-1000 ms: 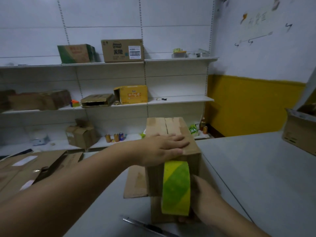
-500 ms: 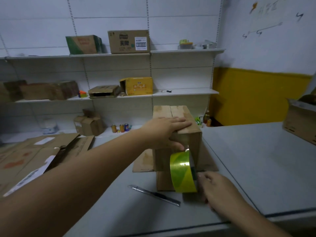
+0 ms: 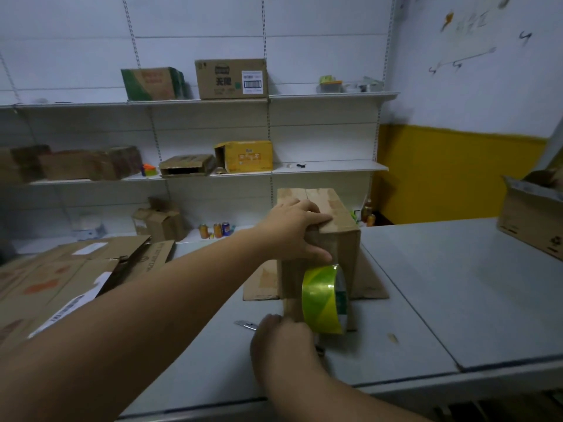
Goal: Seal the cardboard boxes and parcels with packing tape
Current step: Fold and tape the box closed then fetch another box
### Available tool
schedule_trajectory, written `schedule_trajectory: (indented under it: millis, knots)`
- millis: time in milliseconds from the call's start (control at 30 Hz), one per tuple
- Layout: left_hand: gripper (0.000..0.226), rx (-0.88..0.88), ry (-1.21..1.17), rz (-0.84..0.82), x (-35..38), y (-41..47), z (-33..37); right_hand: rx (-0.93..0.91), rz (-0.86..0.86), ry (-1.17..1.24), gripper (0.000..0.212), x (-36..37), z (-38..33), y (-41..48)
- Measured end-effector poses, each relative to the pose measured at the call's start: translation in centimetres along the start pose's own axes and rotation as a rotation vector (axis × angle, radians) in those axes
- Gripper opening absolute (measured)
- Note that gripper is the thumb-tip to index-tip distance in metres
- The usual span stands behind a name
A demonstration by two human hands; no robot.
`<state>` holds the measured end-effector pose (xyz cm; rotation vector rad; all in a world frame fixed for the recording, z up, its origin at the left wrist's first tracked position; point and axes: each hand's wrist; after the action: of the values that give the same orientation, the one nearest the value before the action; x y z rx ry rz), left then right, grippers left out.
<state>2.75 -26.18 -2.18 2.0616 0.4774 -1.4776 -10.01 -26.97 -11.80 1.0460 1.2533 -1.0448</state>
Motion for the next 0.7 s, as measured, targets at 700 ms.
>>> schedule_trajectory:
  millis: [700]
  knots:
    - [0.068, -0.704, -1.615, 0.035, 3.0, -7.3, 7.2, -0.079, 0.487, 0.246, 0.034, -7.1, 16.5, -4.0]
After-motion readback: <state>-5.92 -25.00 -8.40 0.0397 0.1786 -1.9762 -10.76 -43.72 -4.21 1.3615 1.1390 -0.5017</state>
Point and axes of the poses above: each hand's wrist, its own y-axis towards the middle knuckle, its own x-axis out of the palm, z = x × y, and after that the axes turned 11 degrees about y, right-handed
